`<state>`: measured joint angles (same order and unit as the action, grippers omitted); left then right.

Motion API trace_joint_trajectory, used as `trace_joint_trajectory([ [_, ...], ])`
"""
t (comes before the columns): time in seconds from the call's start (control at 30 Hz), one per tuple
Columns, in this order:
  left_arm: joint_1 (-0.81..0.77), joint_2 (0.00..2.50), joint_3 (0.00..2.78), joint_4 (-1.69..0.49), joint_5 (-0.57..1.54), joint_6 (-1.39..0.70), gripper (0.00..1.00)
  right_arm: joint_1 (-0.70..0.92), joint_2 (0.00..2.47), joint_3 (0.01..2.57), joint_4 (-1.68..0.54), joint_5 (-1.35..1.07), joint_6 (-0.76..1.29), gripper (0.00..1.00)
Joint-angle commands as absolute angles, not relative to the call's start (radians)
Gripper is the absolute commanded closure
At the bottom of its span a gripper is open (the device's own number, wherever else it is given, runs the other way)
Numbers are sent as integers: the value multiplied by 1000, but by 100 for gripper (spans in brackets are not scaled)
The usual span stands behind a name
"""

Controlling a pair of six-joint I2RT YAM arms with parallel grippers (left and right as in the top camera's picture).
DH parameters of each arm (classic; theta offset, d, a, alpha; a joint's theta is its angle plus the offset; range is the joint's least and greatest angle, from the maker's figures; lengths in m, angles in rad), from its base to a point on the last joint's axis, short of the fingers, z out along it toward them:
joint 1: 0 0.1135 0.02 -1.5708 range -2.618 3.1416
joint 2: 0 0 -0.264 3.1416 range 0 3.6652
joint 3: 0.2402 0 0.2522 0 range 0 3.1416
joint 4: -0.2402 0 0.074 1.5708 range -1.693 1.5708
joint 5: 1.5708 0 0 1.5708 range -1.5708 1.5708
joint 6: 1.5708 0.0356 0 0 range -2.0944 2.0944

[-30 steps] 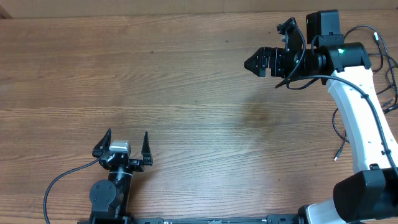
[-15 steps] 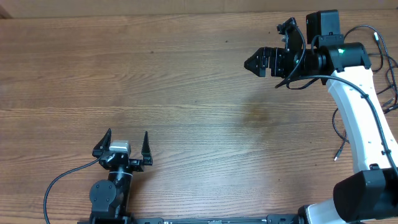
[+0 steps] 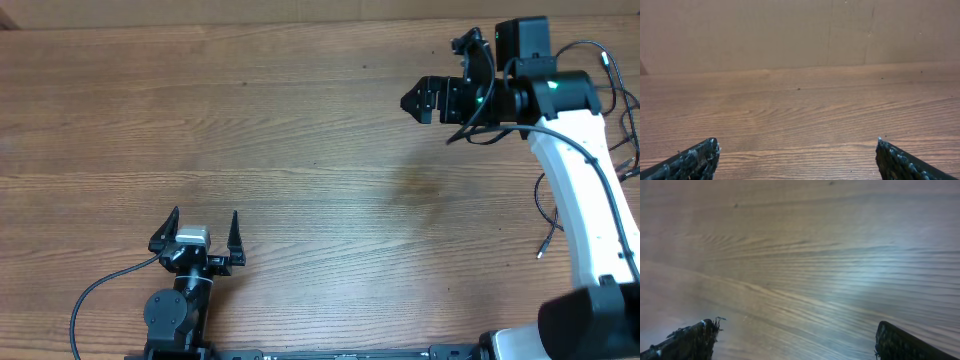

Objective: Untangle cables

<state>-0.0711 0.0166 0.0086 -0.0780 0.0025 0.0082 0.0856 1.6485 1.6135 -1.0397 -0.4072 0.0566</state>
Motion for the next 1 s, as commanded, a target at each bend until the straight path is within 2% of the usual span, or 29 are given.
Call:
trace_joint_trajectory([
  [0.0, -64, 4, 6, -78, -10, 30, 0, 84, 1517, 1609, -1025, -299, 55, 0],
  [0.13, -64, 4, 6, -78, -10, 30, 0, 83, 1428, 1597, -975, -279, 51, 0],
  [0.27, -64, 4, 6, -78, -10, 30, 1, 83, 1303, 1481, -828, -235, 51, 0],
  [0.7, -64, 4, 6, -78, -10, 30, 0, 83, 807, 735, -41, -224, 51, 0],
  [0.97, -64, 4, 6, -78, -10, 30, 0, 83, 548, 323, 278, -245, 60, 0],
])
